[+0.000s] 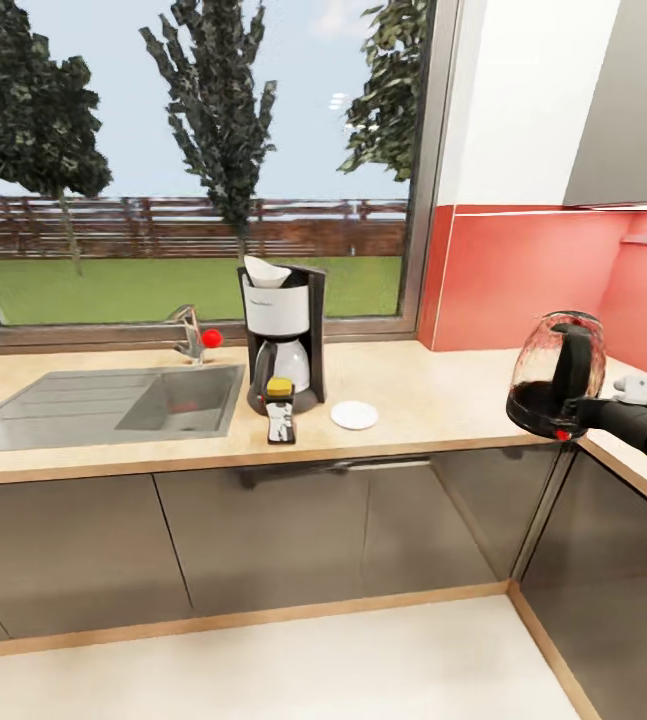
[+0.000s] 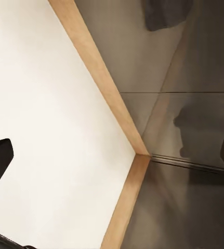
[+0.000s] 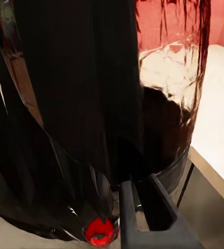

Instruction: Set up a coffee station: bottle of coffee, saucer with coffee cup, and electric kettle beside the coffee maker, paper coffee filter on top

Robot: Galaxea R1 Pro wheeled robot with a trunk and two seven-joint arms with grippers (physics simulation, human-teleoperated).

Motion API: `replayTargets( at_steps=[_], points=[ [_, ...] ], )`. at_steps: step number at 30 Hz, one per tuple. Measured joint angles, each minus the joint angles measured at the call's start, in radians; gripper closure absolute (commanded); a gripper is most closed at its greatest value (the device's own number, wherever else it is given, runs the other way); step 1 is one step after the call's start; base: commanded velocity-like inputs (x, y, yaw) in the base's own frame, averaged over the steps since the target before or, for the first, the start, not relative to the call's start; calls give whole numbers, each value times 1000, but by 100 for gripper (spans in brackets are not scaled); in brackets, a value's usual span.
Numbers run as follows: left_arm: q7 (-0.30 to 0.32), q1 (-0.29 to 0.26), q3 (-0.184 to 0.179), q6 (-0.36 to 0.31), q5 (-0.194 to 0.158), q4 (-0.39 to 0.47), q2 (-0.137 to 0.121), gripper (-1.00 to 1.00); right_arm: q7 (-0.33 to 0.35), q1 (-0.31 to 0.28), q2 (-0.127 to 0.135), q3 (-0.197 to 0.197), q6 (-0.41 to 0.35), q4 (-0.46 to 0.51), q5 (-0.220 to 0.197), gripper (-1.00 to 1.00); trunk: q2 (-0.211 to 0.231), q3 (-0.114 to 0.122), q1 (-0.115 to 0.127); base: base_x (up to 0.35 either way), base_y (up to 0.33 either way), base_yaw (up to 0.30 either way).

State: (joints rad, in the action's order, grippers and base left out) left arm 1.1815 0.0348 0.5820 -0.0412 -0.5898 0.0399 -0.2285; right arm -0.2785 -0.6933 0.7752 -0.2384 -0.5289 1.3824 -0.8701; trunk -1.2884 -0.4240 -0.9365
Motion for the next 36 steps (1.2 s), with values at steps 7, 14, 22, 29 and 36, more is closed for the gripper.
replayTargets(
  at_steps=[7, 14, 22, 29, 36],
  points=[
    [0, 0, 0, 0, 0, 0, 0, -100, 0, 0, 0, 0, 0, 0, -1, 100, 0, 0, 0, 166, -185, 0],
    [0, 0, 1, 0, 0, 0, 0, -100, -1, 0, 0, 0, 0, 0, -1, 100, 0, 0, 0, 32, -29, 125],
    [0, 0, 1, 0, 0, 0, 0, -100, -1, 0, 0, 0, 0, 0, 0, 100, 0, 0, 0, 0, 0, 262],
    [0, 0, 1, 0, 0, 0, 0, -100, 0, 0, 0, 0, 0, 0, 0, 100, 0, 0, 0, 0, 0, 269],
    [0, 0, 1, 0, 0, 0, 0, -100, -1, 0, 0, 0, 1, 0, 0, 100, 0, 0, 0, 0, 0, 269]
  ],
)
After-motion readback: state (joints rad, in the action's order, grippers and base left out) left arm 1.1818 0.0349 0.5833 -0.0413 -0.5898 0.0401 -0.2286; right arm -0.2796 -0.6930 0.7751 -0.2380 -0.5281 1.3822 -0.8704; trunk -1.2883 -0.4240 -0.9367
